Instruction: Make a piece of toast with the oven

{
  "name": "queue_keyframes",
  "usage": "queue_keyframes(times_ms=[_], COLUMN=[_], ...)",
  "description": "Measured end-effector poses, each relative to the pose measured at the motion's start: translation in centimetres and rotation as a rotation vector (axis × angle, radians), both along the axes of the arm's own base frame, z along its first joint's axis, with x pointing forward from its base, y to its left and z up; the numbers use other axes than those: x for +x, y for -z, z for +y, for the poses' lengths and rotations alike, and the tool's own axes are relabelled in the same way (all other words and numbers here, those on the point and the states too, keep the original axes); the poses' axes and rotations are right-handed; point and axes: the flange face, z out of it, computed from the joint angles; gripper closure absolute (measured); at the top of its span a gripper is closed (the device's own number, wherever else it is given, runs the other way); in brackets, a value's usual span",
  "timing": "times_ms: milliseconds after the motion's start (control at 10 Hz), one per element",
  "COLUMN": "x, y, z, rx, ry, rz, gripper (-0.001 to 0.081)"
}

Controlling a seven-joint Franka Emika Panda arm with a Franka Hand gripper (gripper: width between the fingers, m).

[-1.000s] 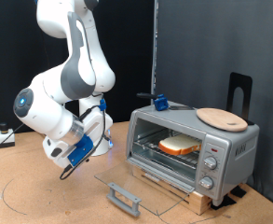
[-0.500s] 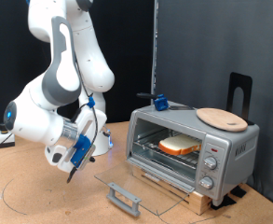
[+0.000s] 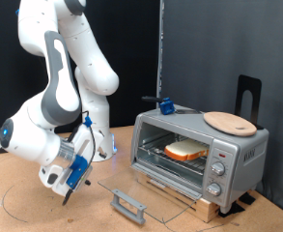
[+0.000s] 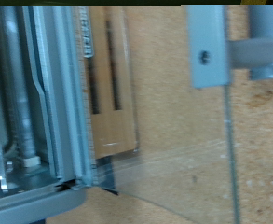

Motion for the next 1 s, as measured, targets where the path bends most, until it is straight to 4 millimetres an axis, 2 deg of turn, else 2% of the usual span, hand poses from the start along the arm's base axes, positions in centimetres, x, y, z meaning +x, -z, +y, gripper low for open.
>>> queue_keyframes(times_ms=[300,500,800,1000], x=[0.5,0.2,-1.3,-2.6], y=[1.9,3.4,5.7,6.6], z=[0.2,1.2,3.6,5.4], rx=[-0.024,-0.030,-0.028,-0.013], ry=[0.005,-0.024,-0.063,-0.081], rz=[-0.021,0.017,0.051,0.063], gripper=[-0.0001,-0.0001,-0.0001,-0.0001])
